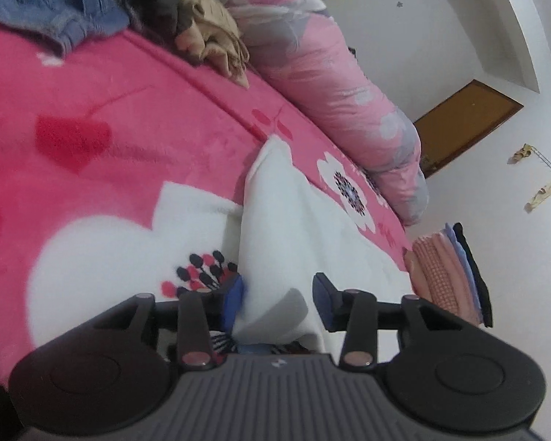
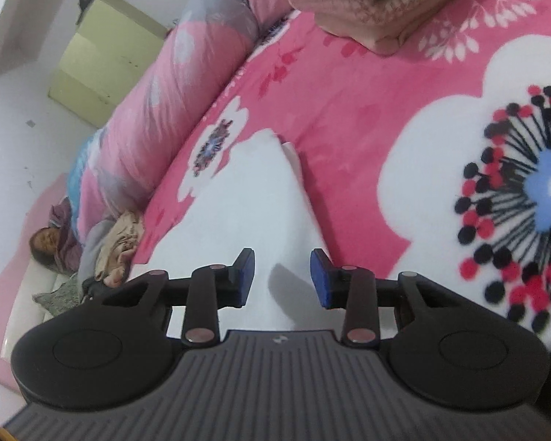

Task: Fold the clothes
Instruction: 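Open both grippers and lift them away from the folded sweatshirt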

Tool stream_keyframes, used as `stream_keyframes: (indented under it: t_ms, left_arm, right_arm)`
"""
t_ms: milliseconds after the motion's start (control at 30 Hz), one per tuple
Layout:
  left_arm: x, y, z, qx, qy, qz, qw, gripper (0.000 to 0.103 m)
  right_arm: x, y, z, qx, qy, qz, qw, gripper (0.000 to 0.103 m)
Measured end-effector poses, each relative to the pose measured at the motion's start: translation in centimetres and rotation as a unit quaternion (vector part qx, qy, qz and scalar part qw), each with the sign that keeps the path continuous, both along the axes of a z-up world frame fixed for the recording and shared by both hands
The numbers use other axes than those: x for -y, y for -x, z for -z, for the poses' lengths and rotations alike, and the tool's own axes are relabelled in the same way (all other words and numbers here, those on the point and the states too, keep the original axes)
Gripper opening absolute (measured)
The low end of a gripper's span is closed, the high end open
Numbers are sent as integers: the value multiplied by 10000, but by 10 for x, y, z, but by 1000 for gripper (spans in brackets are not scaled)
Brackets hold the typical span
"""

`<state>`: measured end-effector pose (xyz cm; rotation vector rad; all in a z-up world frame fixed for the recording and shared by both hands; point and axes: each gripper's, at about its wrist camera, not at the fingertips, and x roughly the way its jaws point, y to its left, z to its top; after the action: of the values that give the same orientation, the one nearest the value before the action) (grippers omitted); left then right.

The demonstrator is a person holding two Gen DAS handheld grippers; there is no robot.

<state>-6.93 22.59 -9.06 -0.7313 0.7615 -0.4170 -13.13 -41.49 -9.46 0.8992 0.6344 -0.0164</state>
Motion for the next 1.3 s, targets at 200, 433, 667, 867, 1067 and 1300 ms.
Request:
stream_keyframes:
  t_ms: [200, 433, 667, 867, 1067, 1300]
  left_arm:
    - [-26, 11, 6, -232, 473, -111, 9985, 42]
    - [-28, 21, 24, -689, 1346, -288, 9881, 48]
    - [-12, 0, 24, -495, 1062, -331, 9926, 44]
    - [-18, 11, 23, -620, 1200, -302, 9904, 45]
    - [-14, 8, 29, -601, 1310, -629, 9876, 46]
    - [-9, 1, 3, -143, 577, -408, 9974, 9]
  right_arm:
    - [4, 8, 6, 72, -220, 84, 9997, 33]
    - [9, 24, 19, 77, -577, 300, 9979, 33]
    - [3, 32, 17, 218, -739, 405, 9962, 33]
    - [-3, 41, 12, 290, -765, 450, 9956, 33]
    - [-4, 40, 12, 313, -824, 460, 9950, 33]
    - [-10, 39, 15, 369, -912, 519, 9938, 33]
